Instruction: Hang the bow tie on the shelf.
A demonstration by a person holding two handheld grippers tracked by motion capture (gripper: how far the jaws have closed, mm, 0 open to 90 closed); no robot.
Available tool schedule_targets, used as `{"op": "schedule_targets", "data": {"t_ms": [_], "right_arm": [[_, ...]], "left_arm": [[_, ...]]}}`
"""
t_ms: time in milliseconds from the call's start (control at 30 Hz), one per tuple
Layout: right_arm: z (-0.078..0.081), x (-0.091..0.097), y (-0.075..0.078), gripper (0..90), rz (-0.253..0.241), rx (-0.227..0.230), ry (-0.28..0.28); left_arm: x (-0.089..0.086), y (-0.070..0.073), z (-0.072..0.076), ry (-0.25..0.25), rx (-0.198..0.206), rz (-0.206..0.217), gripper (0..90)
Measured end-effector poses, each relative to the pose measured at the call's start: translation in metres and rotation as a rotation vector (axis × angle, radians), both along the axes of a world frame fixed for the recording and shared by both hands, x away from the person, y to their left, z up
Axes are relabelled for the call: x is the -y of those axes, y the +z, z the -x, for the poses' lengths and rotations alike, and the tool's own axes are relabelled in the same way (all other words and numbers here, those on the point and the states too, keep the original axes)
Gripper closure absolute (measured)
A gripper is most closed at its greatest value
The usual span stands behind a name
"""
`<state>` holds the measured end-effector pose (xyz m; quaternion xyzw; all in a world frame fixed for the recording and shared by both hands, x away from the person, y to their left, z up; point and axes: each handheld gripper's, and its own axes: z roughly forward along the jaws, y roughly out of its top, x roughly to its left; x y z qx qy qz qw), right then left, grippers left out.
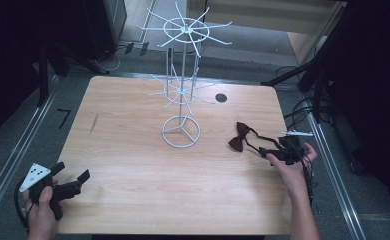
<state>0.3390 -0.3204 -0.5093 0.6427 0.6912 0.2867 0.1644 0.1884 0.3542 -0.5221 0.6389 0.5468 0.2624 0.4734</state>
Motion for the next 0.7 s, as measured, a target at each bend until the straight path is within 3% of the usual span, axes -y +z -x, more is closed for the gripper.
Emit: {"op": "schedule_targets", "data": {"t_ms": [100,400,500,633,700], "right_arm": [[0.001,0.012,-0.002,0.0,-0.035,-0.013,-0.021],[-0.002,0.025,-0.011,0.0,-0.024,-0.032,-0.028],[-0.005,0.027,-0.021,0.0,-0.022,-0.041,-0.010],[-0.005,0.024,-0.024,0.0,-0.061,-0.040,0.040],[-0.005,0.020,-0.025,0.0,-0.055,-0.045,0.065]], "left_arm": [[0.000,0.000,0.000,0.000,-0.001,0.000,0.0],[0.001,0.000,0.000,-0.003,-0.004,-0.004,0.0],[0.001,0.000,0.000,-0.004,-0.002,-0.002,0.0],[0.000,0.000,0.000,-0.009,-0.003,0.000,0.0],[0.000,0.000,0.000,-0.010,-0.004,-0.003,0.0]]}}
